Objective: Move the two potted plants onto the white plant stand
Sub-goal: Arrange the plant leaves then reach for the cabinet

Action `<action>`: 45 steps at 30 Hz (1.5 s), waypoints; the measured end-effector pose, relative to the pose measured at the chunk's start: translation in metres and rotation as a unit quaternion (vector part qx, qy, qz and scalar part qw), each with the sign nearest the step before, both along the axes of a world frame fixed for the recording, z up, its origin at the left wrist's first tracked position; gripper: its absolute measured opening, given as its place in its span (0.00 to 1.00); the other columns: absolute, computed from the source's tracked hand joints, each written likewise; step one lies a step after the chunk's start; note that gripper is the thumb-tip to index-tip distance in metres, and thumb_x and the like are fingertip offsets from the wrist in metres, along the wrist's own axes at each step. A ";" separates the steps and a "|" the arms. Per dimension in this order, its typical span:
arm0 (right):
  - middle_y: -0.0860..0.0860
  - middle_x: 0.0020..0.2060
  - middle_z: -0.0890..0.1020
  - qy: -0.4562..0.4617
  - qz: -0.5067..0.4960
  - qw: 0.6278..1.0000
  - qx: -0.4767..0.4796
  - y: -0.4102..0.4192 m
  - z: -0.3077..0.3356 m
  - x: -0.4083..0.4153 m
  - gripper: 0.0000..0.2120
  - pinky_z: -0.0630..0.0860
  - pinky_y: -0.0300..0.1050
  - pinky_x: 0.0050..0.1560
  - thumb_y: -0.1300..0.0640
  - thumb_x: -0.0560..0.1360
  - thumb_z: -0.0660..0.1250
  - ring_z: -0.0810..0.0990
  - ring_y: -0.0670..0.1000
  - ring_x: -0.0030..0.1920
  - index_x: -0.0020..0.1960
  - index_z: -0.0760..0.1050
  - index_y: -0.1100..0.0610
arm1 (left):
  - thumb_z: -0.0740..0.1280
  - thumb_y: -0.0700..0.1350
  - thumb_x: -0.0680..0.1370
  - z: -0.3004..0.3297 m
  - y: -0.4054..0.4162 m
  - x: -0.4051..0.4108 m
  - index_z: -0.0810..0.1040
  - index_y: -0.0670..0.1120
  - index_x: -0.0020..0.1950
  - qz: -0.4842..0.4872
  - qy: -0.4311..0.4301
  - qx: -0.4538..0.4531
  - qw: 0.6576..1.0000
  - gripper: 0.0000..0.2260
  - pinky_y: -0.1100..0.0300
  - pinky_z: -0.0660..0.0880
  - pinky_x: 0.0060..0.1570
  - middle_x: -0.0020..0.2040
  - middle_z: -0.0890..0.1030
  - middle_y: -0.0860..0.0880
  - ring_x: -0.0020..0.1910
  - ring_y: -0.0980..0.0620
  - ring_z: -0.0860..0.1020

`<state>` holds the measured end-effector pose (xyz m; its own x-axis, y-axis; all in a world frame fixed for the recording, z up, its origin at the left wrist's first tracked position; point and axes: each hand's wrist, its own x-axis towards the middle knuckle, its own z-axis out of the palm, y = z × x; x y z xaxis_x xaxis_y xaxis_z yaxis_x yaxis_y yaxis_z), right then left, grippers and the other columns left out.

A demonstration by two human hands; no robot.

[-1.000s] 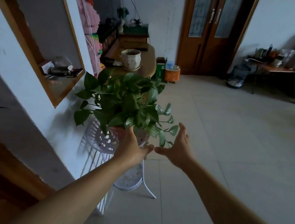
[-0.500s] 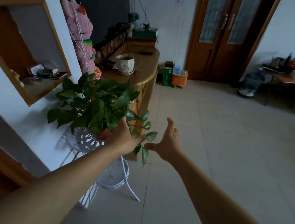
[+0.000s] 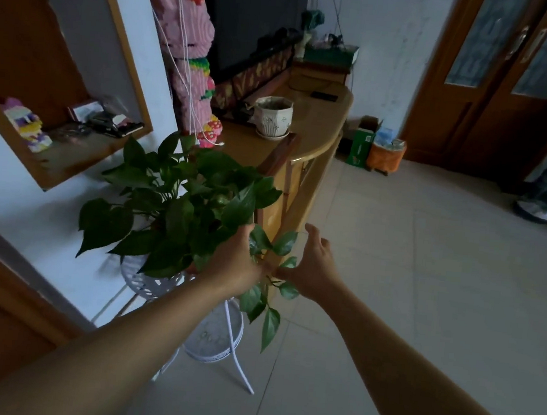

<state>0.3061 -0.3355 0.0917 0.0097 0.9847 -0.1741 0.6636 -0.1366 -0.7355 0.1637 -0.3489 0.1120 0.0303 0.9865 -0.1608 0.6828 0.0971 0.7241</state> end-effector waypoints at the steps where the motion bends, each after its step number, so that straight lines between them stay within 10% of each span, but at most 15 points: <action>1: 0.60 0.68 0.65 -0.006 0.014 1.000 -0.003 0.009 -0.001 0.001 0.52 0.68 0.50 0.64 0.50 0.62 0.78 0.67 0.60 0.67 0.75 0.50 0.56 | 0.72 0.52 0.71 -0.003 0.004 0.004 0.58 0.48 0.76 0.004 0.007 0.001 1.000 0.37 0.63 0.66 0.52 0.71 0.72 0.49 0.66 0.48 0.73; 16: 0.56 0.67 0.67 -0.127 0.239 0.962 0.005 0.123 -0.075 0.040 0.31 0.71 0.58 0.65 0.57 0.68 0.72 0.72 0.60 0.65 0.69 0.65 0.51 | 0.67 0.45 0.75 -0.063 0.046 0.086 0.63 0.48 0.73 0.196 0.121 -0.018 0.973 0.27 0.51 0.68 0.65 0.69 0.73 0.47 0.68 0.45 0.72; 22: 0.55 0.51 0.82 -0.122 0.223 0.967 0.029 0.136 -0.096 0.025 0.10 0.71 0.54 0.61 0.57 0.76 0.62 0.80 0.58 0.54 0.55 0.78 0.53 | 0.68 0.44 0.75 -0.075 0.042 0.083 0.64 0.48 0.72 0.254 0.140 -0.037 0.956 0.27 0.56 0.71 0.62 0.67 0.74 0.48 0.66 0.49 0.73; 45: 0.61 0.55 0.80 -0.131 0.308 0.942 0.008 0.083 -0.076 0.020 0.16 0.78 0.54 0.55 0.61 0.75 0.60 0.79 0.62 0.57 0.62 0.72 0.58 | 0.68 0.45 0.74 -0.055 -0.004 0.084 0.63 0.49 0.72 0.294 0.121 -0.016 0.948 0.27 0.51 0.71 0.63 0.69 0.73 0.47 0.67 0.44 0.72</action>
